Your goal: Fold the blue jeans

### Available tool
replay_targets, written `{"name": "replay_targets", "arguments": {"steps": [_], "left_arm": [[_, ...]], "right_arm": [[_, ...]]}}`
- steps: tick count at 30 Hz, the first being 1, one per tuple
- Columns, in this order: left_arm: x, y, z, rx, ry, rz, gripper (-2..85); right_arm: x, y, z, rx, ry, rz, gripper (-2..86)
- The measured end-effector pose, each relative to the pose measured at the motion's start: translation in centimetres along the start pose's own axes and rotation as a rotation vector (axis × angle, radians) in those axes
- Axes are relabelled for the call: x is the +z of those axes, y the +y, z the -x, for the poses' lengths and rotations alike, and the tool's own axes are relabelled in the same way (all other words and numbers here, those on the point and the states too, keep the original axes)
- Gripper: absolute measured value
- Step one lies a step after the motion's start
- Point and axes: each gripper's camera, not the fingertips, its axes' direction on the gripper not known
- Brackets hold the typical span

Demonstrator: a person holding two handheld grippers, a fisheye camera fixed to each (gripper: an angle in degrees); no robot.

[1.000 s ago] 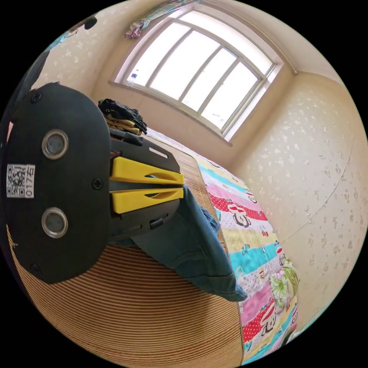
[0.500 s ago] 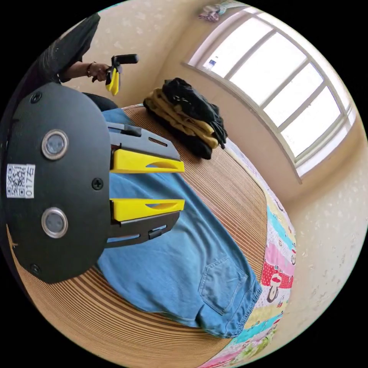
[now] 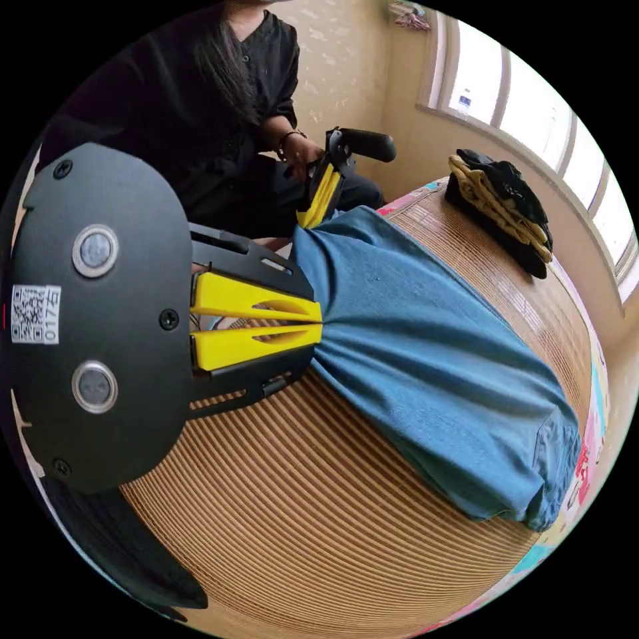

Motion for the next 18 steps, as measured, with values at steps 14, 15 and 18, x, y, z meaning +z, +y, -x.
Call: {"name": "replay_targets", "arguments": {"steps": [14, 15, 18], "left_arm": [[-3.8, -2.4, -1.2, -0.029, -0.349, -0.337, 5.1], [-3.2, -2.8, -1.3, -0.02, -0.334, -0.265, 3.2], [-5.9, -1.4, -1.4, -0.017, -0.232, -0.325, 0.8]], "right_arm": [[-2.4, 11.5, -7.1, 0.192, -0.364, -0.541, 8.2], [-2.7, 12.1, -7.7, 0.22, -0.406, -0.587, 7.3], [-4.4, 12.5, -8.1, 0.129, -0.584, -0.573, 5.3]]}}
